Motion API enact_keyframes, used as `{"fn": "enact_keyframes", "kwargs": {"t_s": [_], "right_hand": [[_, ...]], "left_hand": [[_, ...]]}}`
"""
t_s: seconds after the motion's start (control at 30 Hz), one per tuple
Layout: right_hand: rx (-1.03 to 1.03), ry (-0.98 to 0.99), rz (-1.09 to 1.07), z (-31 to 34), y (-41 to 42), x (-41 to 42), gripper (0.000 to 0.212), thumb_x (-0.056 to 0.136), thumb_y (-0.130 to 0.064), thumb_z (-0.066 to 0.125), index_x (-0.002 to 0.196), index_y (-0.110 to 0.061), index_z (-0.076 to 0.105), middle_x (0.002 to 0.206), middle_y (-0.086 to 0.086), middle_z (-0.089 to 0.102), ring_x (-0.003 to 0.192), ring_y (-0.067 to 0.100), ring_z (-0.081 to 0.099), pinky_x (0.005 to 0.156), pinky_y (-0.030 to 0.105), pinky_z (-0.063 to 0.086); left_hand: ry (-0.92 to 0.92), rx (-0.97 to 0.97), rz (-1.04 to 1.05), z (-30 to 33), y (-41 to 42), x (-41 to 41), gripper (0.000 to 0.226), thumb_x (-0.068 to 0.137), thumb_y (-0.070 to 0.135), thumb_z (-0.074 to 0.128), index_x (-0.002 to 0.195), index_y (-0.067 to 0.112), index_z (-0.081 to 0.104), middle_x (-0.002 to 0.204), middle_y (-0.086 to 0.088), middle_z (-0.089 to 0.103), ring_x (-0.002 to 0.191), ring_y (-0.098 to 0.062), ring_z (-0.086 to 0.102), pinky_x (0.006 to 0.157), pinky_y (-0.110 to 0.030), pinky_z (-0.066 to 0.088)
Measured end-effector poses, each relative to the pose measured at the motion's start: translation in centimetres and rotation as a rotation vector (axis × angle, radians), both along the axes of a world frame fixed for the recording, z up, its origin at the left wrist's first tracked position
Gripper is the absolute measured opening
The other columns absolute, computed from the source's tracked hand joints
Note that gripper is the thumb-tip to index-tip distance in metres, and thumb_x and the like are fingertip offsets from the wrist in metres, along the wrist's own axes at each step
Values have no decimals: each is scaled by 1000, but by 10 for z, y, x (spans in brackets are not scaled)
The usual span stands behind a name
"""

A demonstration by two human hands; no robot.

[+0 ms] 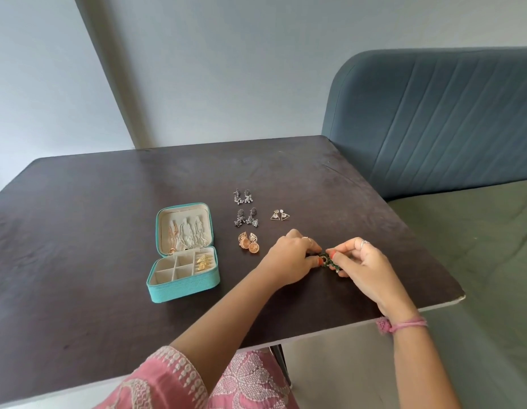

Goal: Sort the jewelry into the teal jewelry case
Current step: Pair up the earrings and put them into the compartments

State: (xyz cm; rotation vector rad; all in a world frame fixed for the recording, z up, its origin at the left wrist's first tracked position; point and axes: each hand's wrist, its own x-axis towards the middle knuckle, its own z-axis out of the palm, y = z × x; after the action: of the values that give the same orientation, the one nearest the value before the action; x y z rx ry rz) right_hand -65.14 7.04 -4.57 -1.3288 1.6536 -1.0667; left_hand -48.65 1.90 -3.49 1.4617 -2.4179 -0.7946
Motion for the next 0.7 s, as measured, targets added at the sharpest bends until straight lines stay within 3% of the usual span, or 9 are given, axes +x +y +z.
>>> {"fn": "enact_keyframes", "kwargs": {"t_s": [0.13, 0.23, 0.4, 0.6, 0.7], "right_hand": [[-9, 23, -7, 1, 3, 1, 3, 85, -20, 68, 85, -23, 69, 79, -5, 74, 74, 10, 71, 81, 41, 57], [-9, 30, -12, 2, 5, 2, 2, 84, -21, 69, 84, -22, 69, 77, -5, 74, 74, 10, 70, 81, 40, 57], [11, -27, -15, 2, 8, 6, 2, 85, -18, 69, 87, -18, 68, 78, -3, 74, 73, 10, 72, 81, 36, 58], [26, -133, -16, 3, 9, 8, 4, 86, -13, 68, 90, -13, 68, 80, 3, 75, 79, 14, 72, 77, 33, 59], [30, -252, 7, 8, 11, 11, 6, 88, -10, 66, 93, -7, 66, 81, 8, 75, 83, 18, 72, 71, 28, 57]], "left_hand": [[37, -2, 42, -2, 0, -3, 27, 88, 34, 63, 112, 24, 64, 114, -5, 51, 108, -23, 53, 96, -41, 45], [111, 8, 67, 0, 1, -2, 22, 86, 31, 66, 105, 20, 66, 107, -5, 58, 99, -18, 56, 91, -33, 47], [279, 56, 114, 5, 6, -2, 9, 90, 16, 61, 98, 15, 63, 87, 4, 64, 76, -6, 51, 63, -12, 38], [365, 108, 90, 8, 10, 2, 8, 91, 15, 58, 94, 21, 62, 74, 15, 59, 73, 1, 54, 68, -8, 38], [544, 223, 118, 8, 12, 3, 7, 91, 17, 60, 95, 22, 64, 74, 12, 62, 71, 0, 57, 73, -15, 45]]}}
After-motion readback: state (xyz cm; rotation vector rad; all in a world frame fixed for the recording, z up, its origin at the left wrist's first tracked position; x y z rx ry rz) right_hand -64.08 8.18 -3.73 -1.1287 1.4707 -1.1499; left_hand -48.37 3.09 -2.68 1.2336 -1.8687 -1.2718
